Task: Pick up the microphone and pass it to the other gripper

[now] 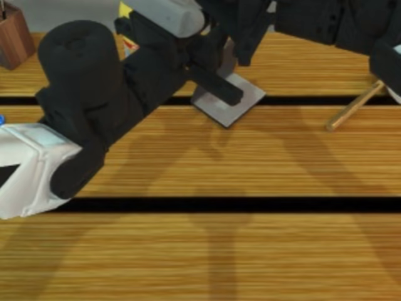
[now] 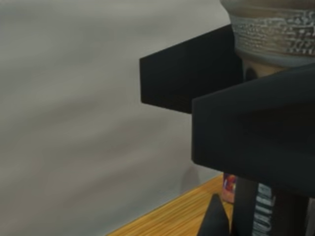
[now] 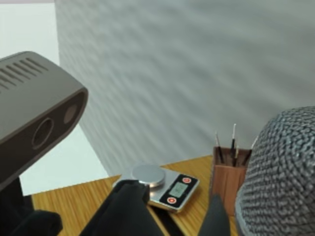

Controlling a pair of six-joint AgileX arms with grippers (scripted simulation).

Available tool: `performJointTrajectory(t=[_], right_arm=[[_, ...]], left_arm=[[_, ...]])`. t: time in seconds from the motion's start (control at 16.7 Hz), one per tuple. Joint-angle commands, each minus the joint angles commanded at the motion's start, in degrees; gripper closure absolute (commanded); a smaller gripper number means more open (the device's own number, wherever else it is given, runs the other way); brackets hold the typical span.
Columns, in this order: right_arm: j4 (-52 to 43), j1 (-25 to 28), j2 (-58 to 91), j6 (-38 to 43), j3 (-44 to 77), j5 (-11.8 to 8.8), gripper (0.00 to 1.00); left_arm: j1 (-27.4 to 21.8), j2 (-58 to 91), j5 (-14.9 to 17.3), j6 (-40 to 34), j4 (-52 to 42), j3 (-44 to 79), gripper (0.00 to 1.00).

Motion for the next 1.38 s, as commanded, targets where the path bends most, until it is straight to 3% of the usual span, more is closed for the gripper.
performJointTrajectory(t=[0.42, 1.2, 1.38], right_arm=[[0.0, 0.0, 0.0, 0.0, 0.0, 0.0, 1.0], [0.0, 0.0, 0.0, 0.0, 0.0, 0.0, 1.0], [0.0, 0.0, 0.0, 0.0, 0.0, 0.0, 1.0]], left_arm=[[0.0, 0.0, 0.0, 0.0, 0.0, 0.0, 1.0], [0.0, 0.0, 0.0, 0.0, 0.0, 0.0, 0.02], [0.0, 0.0, 0.0, 0.0, 0.0, 0.0, 0.0]])
